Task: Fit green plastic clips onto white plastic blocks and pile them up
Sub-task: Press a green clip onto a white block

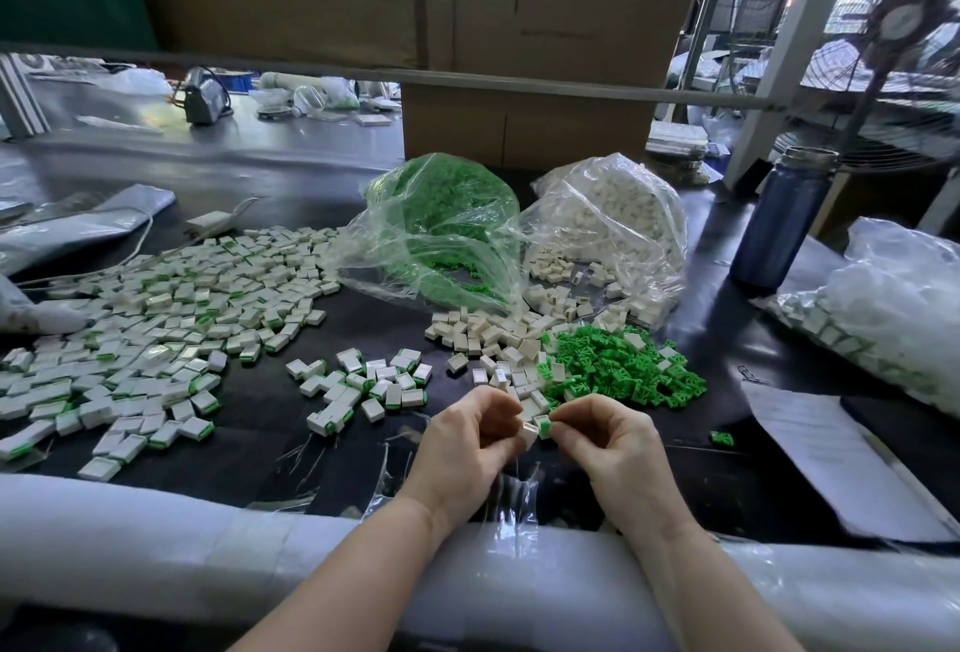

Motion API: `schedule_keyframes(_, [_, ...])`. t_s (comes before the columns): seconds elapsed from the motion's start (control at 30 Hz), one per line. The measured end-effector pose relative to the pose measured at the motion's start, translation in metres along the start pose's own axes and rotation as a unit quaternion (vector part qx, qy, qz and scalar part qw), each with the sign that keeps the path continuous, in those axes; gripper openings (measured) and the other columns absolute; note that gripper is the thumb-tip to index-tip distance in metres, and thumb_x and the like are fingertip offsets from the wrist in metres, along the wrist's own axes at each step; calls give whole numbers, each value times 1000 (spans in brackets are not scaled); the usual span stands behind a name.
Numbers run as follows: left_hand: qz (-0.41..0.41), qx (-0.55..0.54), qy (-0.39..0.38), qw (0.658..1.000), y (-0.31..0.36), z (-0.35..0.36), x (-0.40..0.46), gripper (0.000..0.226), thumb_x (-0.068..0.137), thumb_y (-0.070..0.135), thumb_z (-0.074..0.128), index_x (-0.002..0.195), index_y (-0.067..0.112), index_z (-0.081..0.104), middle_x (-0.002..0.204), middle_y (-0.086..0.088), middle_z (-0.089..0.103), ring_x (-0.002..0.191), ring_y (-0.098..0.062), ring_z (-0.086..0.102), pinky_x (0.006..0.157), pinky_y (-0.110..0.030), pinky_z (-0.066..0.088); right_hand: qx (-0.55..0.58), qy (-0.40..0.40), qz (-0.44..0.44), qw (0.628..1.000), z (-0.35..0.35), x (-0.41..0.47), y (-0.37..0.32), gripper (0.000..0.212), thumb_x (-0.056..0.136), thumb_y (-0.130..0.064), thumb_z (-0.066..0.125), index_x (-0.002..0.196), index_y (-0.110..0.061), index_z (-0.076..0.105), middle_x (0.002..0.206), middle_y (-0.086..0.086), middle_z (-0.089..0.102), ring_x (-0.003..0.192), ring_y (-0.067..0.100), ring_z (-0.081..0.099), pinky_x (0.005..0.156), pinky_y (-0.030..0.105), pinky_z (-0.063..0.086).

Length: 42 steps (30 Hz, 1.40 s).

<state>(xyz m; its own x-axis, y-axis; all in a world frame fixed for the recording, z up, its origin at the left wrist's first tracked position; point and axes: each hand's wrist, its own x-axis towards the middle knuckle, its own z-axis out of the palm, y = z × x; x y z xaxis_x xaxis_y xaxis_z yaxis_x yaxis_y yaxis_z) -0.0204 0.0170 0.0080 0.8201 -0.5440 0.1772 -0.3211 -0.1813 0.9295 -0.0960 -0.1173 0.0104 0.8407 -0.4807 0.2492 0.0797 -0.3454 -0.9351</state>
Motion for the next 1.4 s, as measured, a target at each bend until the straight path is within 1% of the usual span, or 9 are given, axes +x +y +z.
schedule_keyframes(0.17, [-7,21,-31,999,-3,-1,2,9,81,11,70,87,17,66,81,5,68,78,-6,63,76,-13,50,2,-27,1,1000,0,0,-1,24,77,1,70,68,-20,67,67,-6,69,62,2,61,63,13,48])
schedule_keyframes(0.37, [-25,-5,-56,998,-5,0,2,15,84,8,66,84,23,63,76,2,66,71,-9,65,72,-20,54,-6,-34,9,999,0,0,0,21,78,-1,71,67,-19,67,62,-5,67,58,3,59,60,16,48])
schedule_keyframes(0.57, [-28,-14,-57,998,-5,1,2,13,81,8,70,88,18,64,86,-4,70,82,-17,68,81,-28,55,-15,-22,13,1000,1,-1,0,21,78,-2,72,67,-19,67,62,-5,67,56,2,58,57,15,47])
schedule_keyframes(0.67, [-34,-14,-51,998,-5,0,2,12,80,10,71,90,15,66,86,-3,71,83,-17,67,82,-27,54,-20,-25,19,999,0,-1,-1,18,78,-2,71,67,-16,67,60,-4,67,56,2,58,57,15,47])
schedule_keyframes(0.83, [-34,-21,-55,998,-3,-1,2,16,80,9,71,80,24,66,82,0,71,78,-13,67,79,-24,54,-44,-9,17,999,1,-1,-1,16,77,-4,72,68,-16,68,63,-1,67,59,5,59,60,18,50])
schedule_keyframes(0.93, [-39,-26,-50,998,-3,-1,2,16,81,8,70,80,24,66,83,-4,71,80,-17,68,80,-28,55,-28,-36,22,999,0,-2,-2,15,77,-3,72,69,-14,68,61,-2,67,57,3,60,58,15,48])
schedule_keyframes(1.03, [-45,-48,-48,997,-2,-2,1,17,81,5,69,79,21,67,80,-4,70,75,-14,66,76,-25,56,-5,-60,31,998,0,-2,-3,15,79,-1,70,69,-12,68,58,-4,66,54,2,59,55,14,47])
schedule_keyframes(1.27, [-29,-41,-56,997,-2,-1,2,14,82,5,68,79,19,70,72,7,68,66,2,61,67,-13,47,-10,-64,40,997,1,-2,-2,17,79,2,69,79,-14,64,62,4,65,56,11,58,58,25,51])
schedule_keyframes(1.4, [-17,-22,-64,998,-3,0,2,15,82,5,68,78,20,71,72,7,67,68,-1,60,70,-15,49,-16,-75,41,996,0,-2,-1,20,76,5,69,80,-13,62,61,1,62,59,14,58,62,31,51])
